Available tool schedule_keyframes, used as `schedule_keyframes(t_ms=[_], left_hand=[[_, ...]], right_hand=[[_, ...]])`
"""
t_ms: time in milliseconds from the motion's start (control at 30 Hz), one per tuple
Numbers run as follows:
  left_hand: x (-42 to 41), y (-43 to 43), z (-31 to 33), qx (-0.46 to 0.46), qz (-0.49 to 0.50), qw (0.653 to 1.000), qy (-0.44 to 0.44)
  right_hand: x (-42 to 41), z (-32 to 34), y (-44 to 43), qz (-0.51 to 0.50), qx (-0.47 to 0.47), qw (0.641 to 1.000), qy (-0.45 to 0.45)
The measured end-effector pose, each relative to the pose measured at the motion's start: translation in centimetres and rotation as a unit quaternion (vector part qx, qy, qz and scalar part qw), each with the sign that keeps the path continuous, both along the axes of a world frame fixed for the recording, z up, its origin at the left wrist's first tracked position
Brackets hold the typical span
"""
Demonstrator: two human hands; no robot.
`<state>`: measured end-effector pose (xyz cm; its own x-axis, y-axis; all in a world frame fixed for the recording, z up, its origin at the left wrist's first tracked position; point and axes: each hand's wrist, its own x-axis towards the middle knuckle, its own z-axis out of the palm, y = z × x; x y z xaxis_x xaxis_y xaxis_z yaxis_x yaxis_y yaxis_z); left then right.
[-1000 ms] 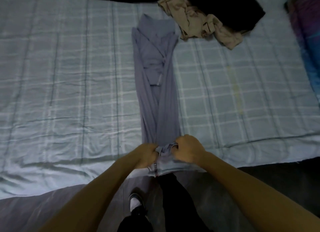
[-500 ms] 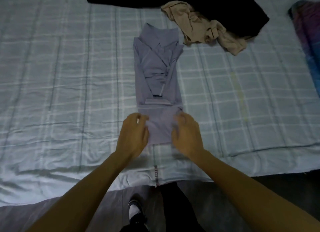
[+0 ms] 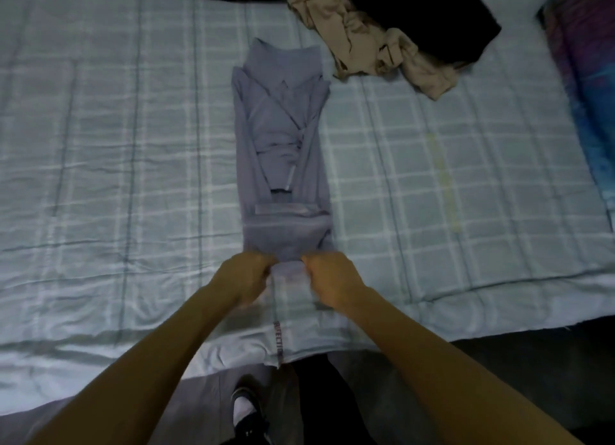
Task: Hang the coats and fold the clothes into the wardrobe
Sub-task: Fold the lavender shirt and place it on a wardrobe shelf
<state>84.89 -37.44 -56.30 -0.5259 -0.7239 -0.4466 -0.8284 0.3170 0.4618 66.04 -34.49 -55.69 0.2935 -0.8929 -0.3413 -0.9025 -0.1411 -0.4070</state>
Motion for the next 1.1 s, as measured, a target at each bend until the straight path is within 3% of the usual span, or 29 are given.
schedule_keyframes(t_ms=[100, 200, 267, 300, 367, 433, 500, 567, 667, 767, 833, 967, 1100], left_hand=[[-0.7, 0.0, 3.3, 0.163, -0.092, 0.979, -0.085], [-1.1, -0.4, 6.7, 0.243, -0.109, 0.96, -0.084], [-0.9, -1.4, 8.1, 0.163, -0.055, 0.984, -0.045], [-0.9, -1.9, 8.5, 0.059, -0.002, 0.998, 0.005], [-0.9, -2.8, 8.7, -0.193, 0.101, 0.969, 0.114], [-1.2, -3.2, 8.6, -0.321, 0.15, 0.922, 0.154], [-1.3, -3.1, 7.5, -0.332, 0.131, 0.921, 0.153], [-0.9, -2.5, 4.8, -0.323, 0.08, 0.934, 0.126], [0.1, -1.1, 0.5, -0.246, 0.034, 0.967, 0.05], [0.2, -0.6, -2.7, -0.226, 0.002, 0.974, -0.028], [0.1, -1.0, -4.2, -0.238, -0.003, 0.971, -0.026], [-0.5, -2.5, -5.5, -0.246, 0.013, 0.968, 0.049], [-0.5, -2.9, -4.0, -0.178, 0.031, 0.978, 0.1]], right_hand=[[-0.1, 3.7, -0.3, 0.109, 0.238, 0.963, 0.065], [-0.4, 6.8, -0.6, 0.112, 0.31, 0.943, 0.055], [-0.7, 8.0, -0.7, 0.006, 0.207, 0.978, 0.036], [-0.9, 8.2, -1.0, -0.061, 0.08, 0.995, 0.023], [-0.8, 8.1, -1.7, -0.155, -0.187, 0.97, -0.026], [-0.3, 7.8, -2.4, -0.193, -0.321, 0.925, -0.058], [0.2, 6.7, -3.0, -0.19, -0.332, 0.92, -0.087], [0.4, 4.4, -3.0, -0.146, -0.295, 0.942, -0.063], [0.3, 0.4, -2.4, -0.051, -0.182, 0.982, 0.0], [0.2, -2.7, -2.1, 0.014, -0.066, 0.996, 0.052], [0.2, -4.1, -2.2, 0.01, -0.082, 0.994, 0.072], [0.7, -5.2, -3.2, -0.041, -0.185, 0.982, 0.02], [0.8, -4.5, -3.3, -0.066, -0.218, 0.974, -0.014]])
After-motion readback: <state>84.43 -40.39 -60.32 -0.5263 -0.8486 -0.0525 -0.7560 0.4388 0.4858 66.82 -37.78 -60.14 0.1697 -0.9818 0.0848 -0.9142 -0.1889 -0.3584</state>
